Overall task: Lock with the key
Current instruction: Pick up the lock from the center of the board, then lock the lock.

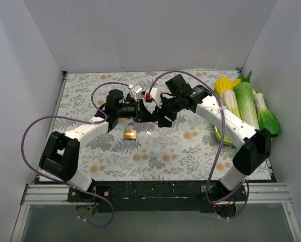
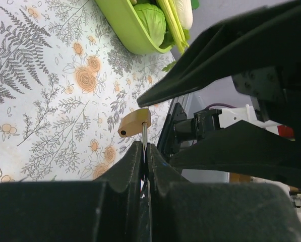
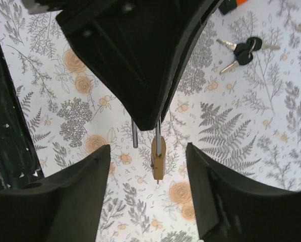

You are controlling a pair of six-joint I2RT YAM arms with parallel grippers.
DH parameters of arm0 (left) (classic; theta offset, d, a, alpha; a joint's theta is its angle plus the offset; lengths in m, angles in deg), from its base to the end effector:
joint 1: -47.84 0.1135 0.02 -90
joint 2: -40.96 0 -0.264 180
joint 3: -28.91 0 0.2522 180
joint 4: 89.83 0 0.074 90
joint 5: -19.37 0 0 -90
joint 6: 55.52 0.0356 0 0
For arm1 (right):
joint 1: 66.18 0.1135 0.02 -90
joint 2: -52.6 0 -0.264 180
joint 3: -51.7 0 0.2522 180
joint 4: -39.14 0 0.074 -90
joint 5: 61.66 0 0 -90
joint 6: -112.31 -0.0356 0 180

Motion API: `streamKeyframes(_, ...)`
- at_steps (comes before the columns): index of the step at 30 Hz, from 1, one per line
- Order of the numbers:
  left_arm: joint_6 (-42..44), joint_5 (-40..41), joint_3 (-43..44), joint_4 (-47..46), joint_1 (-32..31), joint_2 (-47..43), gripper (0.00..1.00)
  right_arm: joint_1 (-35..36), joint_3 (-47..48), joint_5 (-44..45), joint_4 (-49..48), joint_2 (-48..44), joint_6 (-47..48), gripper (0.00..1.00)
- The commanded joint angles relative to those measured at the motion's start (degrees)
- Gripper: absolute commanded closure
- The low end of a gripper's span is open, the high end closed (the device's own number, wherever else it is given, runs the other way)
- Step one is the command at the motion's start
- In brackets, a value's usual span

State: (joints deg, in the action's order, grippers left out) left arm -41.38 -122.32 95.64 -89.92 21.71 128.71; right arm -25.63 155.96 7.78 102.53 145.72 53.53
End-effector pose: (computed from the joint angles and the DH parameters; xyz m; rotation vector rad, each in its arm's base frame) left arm 0.2883 -0.1725 0.2525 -0.2678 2.3765 -1.9050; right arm 0.2559 0.2354 0.3410 -1.5701 1.9091 0.5146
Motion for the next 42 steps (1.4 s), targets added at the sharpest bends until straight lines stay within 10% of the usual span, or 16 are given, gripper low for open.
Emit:
streamKeyframes(1,1.5,-0.1,0.6,1.7,1.1,-4.1,1.00,-3.7,3.0,-8.3,1.0,-3.4,-1.3,0.22)
streamKeyframes(19,6.2,-8.0,6.7,4.3,1.4,-7.9,1.00,-13.0,-2.2,-30.1,2.1,-7.1,4.2,0.23)
streamKeyframes(42,2.6,-8.7,8.6,2.0,0.1,-8.9,1.00,-10.7,-6.4,-29.5,-3.7,-7.4,1.3,0.48)
